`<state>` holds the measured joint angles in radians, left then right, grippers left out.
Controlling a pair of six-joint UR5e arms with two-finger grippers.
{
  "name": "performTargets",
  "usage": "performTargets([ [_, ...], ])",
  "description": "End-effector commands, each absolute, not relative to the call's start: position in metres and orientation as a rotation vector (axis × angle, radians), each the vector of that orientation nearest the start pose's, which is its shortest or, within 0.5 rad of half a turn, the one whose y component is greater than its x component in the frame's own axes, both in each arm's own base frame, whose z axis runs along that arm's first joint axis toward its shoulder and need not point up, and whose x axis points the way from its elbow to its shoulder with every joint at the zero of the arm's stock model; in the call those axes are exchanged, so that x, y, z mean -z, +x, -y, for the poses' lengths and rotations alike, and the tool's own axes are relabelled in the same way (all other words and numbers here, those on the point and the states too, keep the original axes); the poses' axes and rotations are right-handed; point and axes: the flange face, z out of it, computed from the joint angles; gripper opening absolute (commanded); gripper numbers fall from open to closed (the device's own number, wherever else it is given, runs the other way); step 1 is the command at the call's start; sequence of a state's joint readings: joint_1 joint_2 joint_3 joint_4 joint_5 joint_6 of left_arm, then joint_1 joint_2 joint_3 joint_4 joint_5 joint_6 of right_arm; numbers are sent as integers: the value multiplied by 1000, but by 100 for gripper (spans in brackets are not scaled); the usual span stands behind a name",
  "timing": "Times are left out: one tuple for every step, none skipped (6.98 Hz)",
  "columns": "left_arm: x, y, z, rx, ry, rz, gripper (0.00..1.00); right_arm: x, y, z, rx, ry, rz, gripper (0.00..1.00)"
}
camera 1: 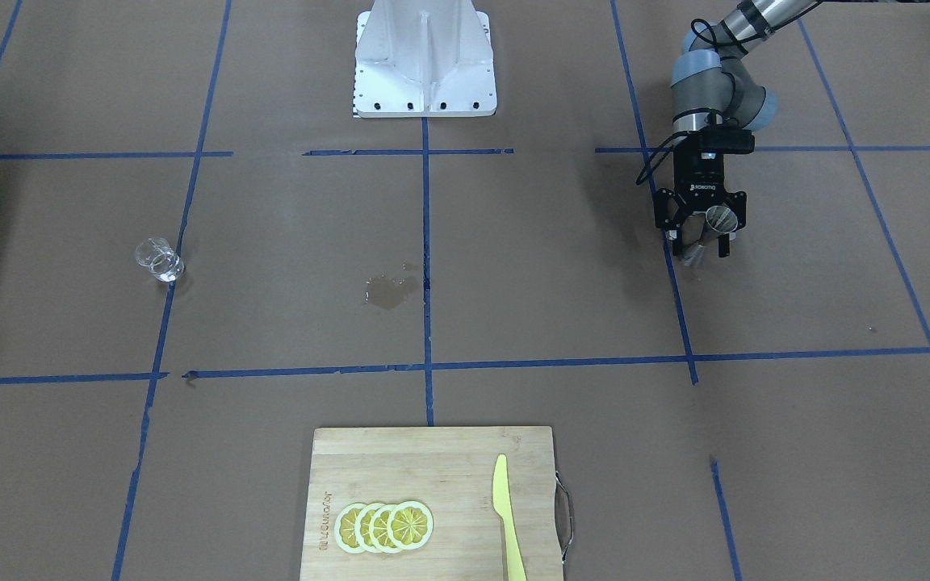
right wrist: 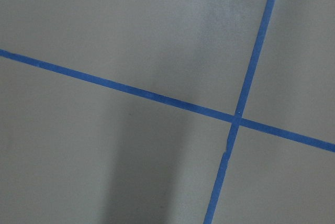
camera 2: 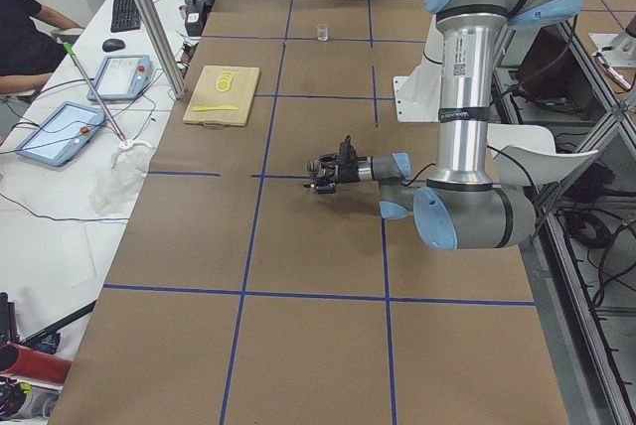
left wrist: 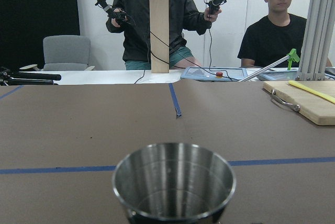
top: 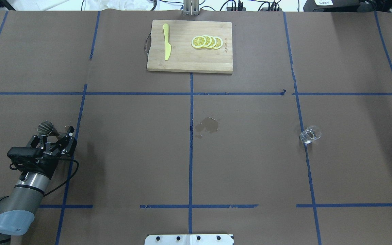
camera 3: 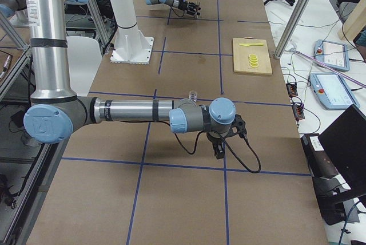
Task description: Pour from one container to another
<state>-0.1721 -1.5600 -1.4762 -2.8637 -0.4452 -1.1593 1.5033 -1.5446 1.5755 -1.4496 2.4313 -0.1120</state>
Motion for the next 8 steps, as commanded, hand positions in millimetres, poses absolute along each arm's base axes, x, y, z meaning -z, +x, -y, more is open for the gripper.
performTargets([
  [-557, 414, 299, 460, 1234, -705, 63, -623, 23, 515, 235, 165, 857, 100],
  [-557, 413, 299, 458, 1234, -703, 55, -624, 23, 515, 234, 163, 857, 100],
  [-557, 412, 299, 458, 1235, -703, 46, -624, 23, 515, 234, 163, 857, 100],
  [-557, 412, 299, 456, 1235, -702, 37, -623, 23, 515, 235, 165, 857, 100],
  [-558, 411, 299, 455, 1238, -698, 23, -624, 23, 515, 234, 163, 857, 100],
  [-554, 410, 299, 457, 1240, -700, 7, -624, 23, 515, 234, 163, 857, 100],
  [-557, 406, 299, 453, 1241, -695, 0, -624, 23, 515, 234, 163, 857, 100],
  [-553, 405, 298, 465, 1241, -710, 0, -623, 23, 515, 235, 166, 857, 100],
])
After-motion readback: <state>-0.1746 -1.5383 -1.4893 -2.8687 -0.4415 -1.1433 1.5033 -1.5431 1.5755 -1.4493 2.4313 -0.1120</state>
